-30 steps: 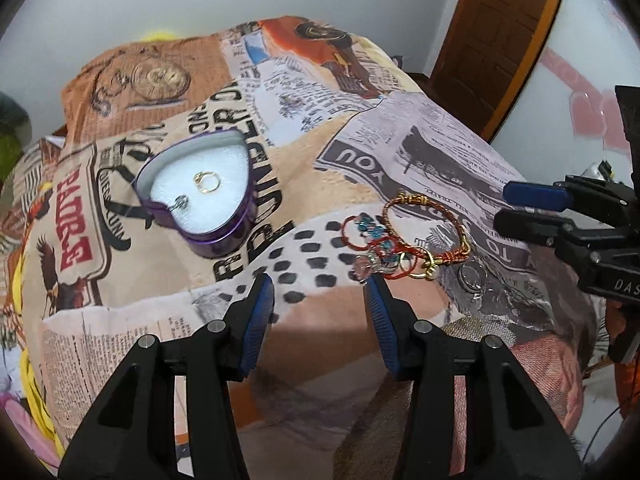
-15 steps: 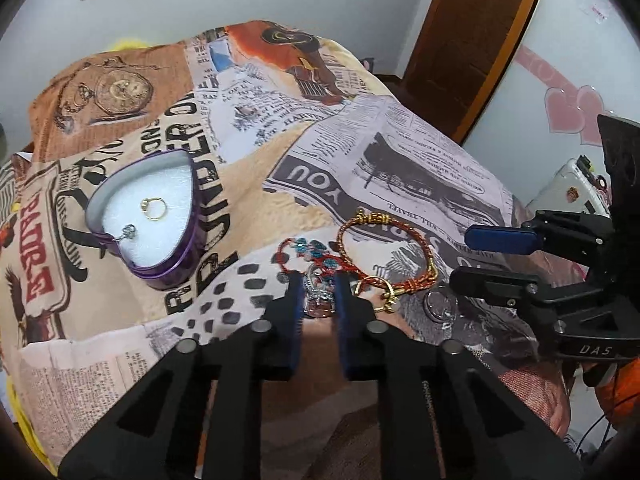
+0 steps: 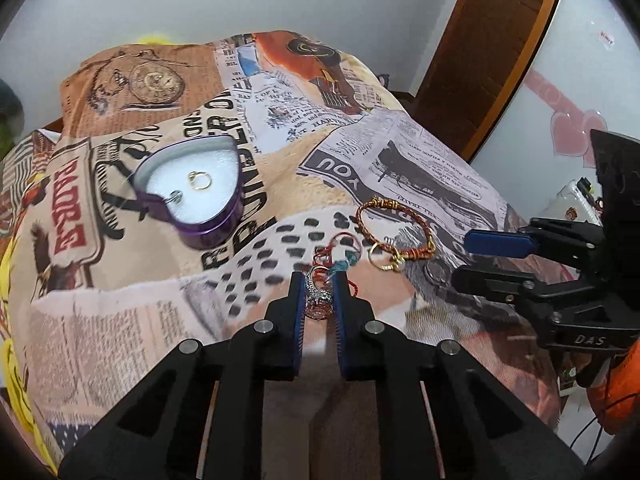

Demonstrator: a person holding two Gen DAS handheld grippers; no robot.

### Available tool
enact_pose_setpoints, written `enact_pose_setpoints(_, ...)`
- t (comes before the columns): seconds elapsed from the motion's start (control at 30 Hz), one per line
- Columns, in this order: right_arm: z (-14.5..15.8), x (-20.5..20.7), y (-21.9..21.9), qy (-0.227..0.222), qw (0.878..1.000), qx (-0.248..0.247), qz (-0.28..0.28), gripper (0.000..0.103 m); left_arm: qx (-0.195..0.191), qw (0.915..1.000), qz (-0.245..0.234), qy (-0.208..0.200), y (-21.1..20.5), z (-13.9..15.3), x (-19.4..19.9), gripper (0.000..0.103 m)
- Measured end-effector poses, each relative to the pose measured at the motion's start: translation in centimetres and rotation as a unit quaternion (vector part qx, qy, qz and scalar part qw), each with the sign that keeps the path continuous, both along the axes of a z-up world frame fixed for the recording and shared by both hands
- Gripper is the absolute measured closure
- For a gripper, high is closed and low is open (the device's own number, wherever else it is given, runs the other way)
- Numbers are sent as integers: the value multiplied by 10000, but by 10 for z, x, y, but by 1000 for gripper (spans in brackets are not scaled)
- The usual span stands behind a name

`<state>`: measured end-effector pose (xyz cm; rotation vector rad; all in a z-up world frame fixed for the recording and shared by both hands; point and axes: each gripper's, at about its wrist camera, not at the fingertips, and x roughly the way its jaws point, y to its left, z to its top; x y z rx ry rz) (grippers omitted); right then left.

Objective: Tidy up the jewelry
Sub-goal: 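Return to the pile and grasp a silver charm with the left gripper, then grasp the red beaded bracelet with the right gripper while the left gripper holds the charm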

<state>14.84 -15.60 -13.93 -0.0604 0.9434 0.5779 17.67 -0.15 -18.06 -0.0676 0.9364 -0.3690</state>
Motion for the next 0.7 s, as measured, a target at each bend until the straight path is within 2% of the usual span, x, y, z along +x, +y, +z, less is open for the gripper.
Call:
enact_pose_setpoints(0.27, 5, 0, 31, -115, 9995, 29, 305, 64, 13, 10000, -2, 53, 14, 0, -34, 91)
enact_pose_setpoints(0.43, 4, 5, 53, -215, 9982, -133, 536, 64, 74, 9999, 108, 24, 27, -1, -45, 91)
enact_pose_setpoints(0.63, -1, 17, 74, 20, 9965, -122, 822, 64, -51, 9997, 233, 22, 39, -5, -46, 91)
enact_pose_setpoints(0.7, -4, 21, 79, 87, 9961, -270, 838, 65, -41, 9997, 250, 16, 41, -7, -47, 91)
